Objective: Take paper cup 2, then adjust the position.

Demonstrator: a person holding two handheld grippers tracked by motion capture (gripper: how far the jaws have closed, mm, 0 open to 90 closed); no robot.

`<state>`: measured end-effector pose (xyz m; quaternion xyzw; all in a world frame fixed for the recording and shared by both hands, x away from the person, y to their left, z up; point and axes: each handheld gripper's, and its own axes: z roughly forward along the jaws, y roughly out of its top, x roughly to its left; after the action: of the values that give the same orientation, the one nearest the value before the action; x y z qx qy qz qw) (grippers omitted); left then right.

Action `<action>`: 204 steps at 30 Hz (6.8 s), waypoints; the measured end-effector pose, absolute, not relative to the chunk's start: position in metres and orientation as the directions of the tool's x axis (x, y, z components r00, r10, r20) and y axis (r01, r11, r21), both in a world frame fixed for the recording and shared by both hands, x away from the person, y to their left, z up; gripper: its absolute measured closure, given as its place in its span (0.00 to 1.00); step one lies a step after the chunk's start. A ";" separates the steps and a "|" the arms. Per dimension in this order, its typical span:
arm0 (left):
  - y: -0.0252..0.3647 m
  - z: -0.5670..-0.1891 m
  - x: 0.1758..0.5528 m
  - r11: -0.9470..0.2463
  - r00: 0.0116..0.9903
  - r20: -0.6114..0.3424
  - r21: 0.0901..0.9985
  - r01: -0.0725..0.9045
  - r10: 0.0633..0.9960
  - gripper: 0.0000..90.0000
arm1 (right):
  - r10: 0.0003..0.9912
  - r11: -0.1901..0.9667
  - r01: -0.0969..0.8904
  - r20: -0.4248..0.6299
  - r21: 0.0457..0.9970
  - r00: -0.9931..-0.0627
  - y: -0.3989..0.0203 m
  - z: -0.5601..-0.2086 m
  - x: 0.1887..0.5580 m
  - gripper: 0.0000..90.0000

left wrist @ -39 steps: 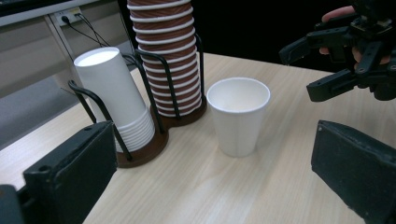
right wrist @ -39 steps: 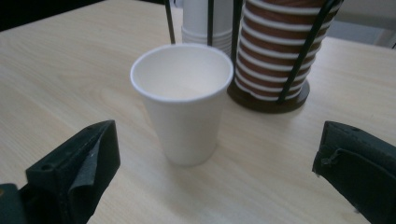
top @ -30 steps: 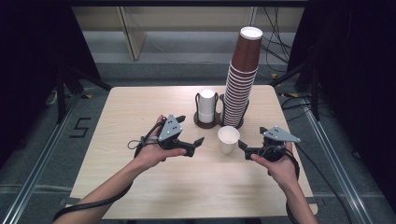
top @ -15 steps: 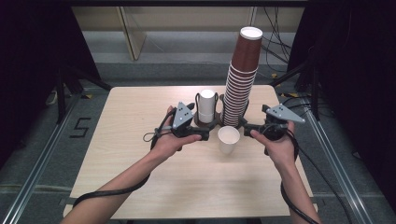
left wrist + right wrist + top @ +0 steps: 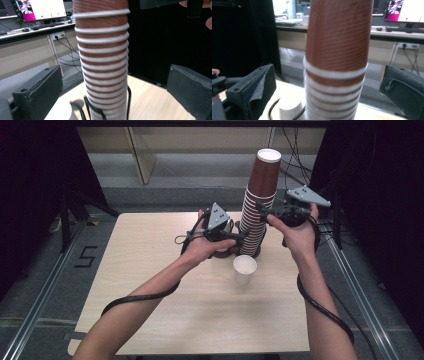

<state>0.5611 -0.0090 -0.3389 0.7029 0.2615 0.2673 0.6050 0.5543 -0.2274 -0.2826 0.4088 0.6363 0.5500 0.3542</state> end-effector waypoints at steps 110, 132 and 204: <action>0.056 -0.342 0.493 -0.227 0.774 0.168 0.973 -0.032 0.610 0.02 | 0.894 -0.181 -0.010 0.160 0.983 -0.418 -0.274 -0.279 0.478 0.21; 0.094 -0.416 0.431 -0.250 0.789 0.144 0.968 0.012 0.597 0.02 | 0.816 -0.131 0.160 0.198 0.978 -0.543 -0.223 -0.374 0.441 0.21; 0.051 -0.454 0.413 -0.244 0.861 0.079 0.968 0.053 0.503 0.00 | 0.605 -0.301 0.533 0.590 0.791 -0.534 -0.165 -0.450 0.421 0.20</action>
<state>0.4135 0.0515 -0.4542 0.7651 0.1817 0.1914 0.5873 0.4213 -0.1653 -0.4499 0.4817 0.5905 0.6469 0.0280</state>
